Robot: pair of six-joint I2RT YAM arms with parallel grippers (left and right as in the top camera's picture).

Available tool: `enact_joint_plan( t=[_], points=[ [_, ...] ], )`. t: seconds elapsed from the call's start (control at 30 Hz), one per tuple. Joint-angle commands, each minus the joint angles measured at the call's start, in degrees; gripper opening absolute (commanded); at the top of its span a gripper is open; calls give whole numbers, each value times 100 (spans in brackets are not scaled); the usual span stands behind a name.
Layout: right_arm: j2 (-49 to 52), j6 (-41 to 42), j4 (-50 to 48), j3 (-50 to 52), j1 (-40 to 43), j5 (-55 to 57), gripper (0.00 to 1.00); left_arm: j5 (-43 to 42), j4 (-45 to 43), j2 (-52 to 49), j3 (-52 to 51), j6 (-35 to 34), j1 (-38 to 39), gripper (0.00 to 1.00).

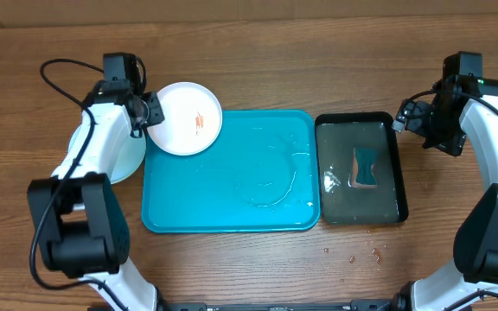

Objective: Clean dirty plates on tray and stack at the side
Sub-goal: 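Move left gripper to the white plate rim and grip it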

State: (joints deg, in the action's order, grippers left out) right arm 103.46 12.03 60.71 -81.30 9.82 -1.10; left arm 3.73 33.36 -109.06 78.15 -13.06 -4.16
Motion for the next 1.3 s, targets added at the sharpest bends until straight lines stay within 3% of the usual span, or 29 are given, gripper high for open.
enact_joint_plan(
  t=[0.0, 0.27, 0.5, 0.7, 0.87, 0.93, 1.07, 1.27],
  points=[
    [-44, 42, -20, -4, 22, -9, 100, 116, -125, -273, 107, 138, -42, 37],
    [-44, 42, -17, -4, 22, -9, 100, 111, -173, -603, 105, 131, -42, 30],
    [-44, 42, -20, -4, 22, -9, 100, -435, -195, -551, 122, 131, -33, 4],
    [-44, 44, -20, -4, 22, -9, 100, -1196, 229, -485, 343, 125, -31, 4],
    [-44, 42, -20, -4, 22, -9, 100, -2708, 931, -286, 496, -157, -28, 4],
    [-44, 42, -17, -4, 22, -9, 100, -2922, 1307, -199, 494, -367, -17, 4],
    [-44, 42, -20, -4, 22, -9, 100, -2664, 2188, -140, 485, -363, 131, 4],
    [-44, 42, -20, -4, 22, -9, 100, -2284, 2664, -140, 179, -280, 553, 4]
  ],
)
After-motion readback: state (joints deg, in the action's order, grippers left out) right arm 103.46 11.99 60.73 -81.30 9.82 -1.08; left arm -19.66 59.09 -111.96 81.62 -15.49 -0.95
